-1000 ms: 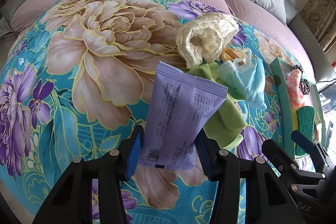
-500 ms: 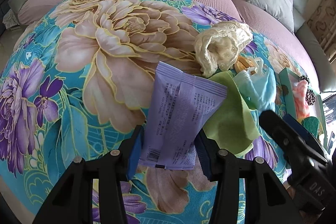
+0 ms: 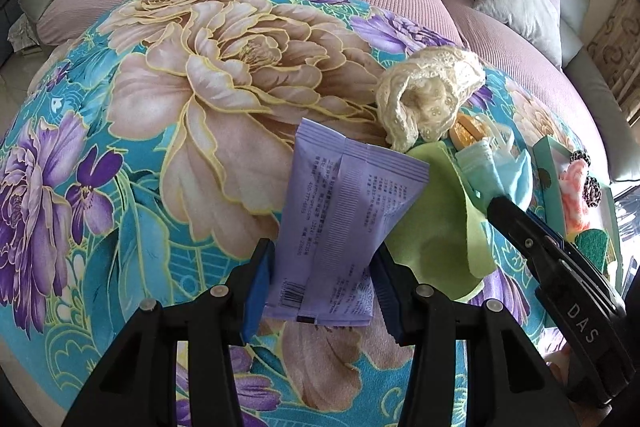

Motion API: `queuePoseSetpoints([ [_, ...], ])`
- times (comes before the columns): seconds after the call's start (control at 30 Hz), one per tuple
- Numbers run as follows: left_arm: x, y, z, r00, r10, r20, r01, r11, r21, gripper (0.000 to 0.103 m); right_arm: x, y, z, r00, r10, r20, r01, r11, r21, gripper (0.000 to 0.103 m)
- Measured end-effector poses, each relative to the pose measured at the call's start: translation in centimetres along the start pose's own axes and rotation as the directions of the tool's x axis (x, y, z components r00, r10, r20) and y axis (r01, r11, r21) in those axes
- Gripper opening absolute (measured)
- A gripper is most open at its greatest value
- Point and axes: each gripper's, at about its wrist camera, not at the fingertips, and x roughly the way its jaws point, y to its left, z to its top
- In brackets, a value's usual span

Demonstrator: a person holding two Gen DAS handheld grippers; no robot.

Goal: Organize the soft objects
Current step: 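Grasp the blue face mask with the right tool while the left tool holds the packet, then carry the mask and packet into the white tray and open both tools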

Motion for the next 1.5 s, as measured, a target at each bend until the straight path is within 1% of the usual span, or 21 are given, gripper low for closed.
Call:
queuePoseSetpoints([
  [0.17, -0.3, 0.3, 0.0, 1.000, -0.001, 0.015, 0.001, 1.000, -0.010, 0.049, -0.5, 0.3, 0.0, 1.000, 0.006, 0.016, -0.006, 1.000, -0.015, 0.024],
  [0.27, -0.8, 0.5, 0.1, 0.999, -0.001, 0.038, 0.001, 1.000, -0.016, 0.049, -1.3, 0.4, 0.1, 0.999, 0.014, 0.043, -0.014, 1.000, -0.019, 0.024],
  [0.4, -1.6, 0.4, 0.2, 0.997, 0.022, 0.068, -0.021, 1.000, -0.007, 0.049, -2.8, 0.3, 0.3, 0.996, 0.029, 0.082, -0.028, 1.000, -0.015, 0.024],
  [0.5, -2.5, 0.6, 0.3, 0.995, 0.016, 0.096, -0.014, 1.000, -0.017, 0.049, -4.0, 0.1, 0.6, 0.993, 0.030, 0.116, -0.029, 0.999, -0.014, 0.024],
  [0.67, -3.6, 0.4, 0.6, 0.991, 0.025, 0.132, -0.023, 1.000, -0.017, 0.049, -5.7, -0.3, 0.9, 0.987, 0.026, 0.160, -0.026, 1.000, -0.003, 0.024],
  [0.8, -4.5, 0.1, 0.8, 0.987, 0.025, 0.158, -0.024, 1.000, -0.009, 0.049, -6.9, -0.7, 1.1, 0.982, 0.004, 0.190, -0.005, 1.000, 0.006, 0.024],
  [1.0, -5.9, -0.9, 1.0, 0.979, 0.017, 0.202, -0.020, 1.000, 0.015, 0.049, -9.5, -2.3, 1.3, 0.966, -0.071, 0.250, 0.066, 0.997, 0.031, 0.024],
  [1.1, -6.5, -1.6, 1.1, 0.976, 0.015, 0.216, -0.023, 0.999, 0.033, 0.049, -10.7, -3.7, 1.3, 0.953, -0.130, 0.273, 0.118, 0.991, 0.061, 0.024],
  [1.17, -6.8, -2.3, 1.2, 0.975, 0.012, 0.223, -0.023, 0.998, 0.050, 0.049, -11.7, -4.9, 1.3, 0.941, -0.175, 0.291, 0.155, 0.984, 0.089, 0.024],
  [1.33, -7.6, -4.8, 1.5, 0.973, -0.003, 0.231, -0.021, 0.995, 0.101, 0.049, -13.7, -8.2, 1.3, 0.913, -0.255, 0.317, 0.212, 0.963, 0.165, 0.024],
  [1.5, -8.9, -8.7, 2.0, 0.967, -0.033, 0.251, -0.014, 0.983, 0.181, 0.049, -15.5, -11.6, 0.9, 0.878, -0.367, 0.308, 0.301, 0.923, 0.239, 0.024],
])
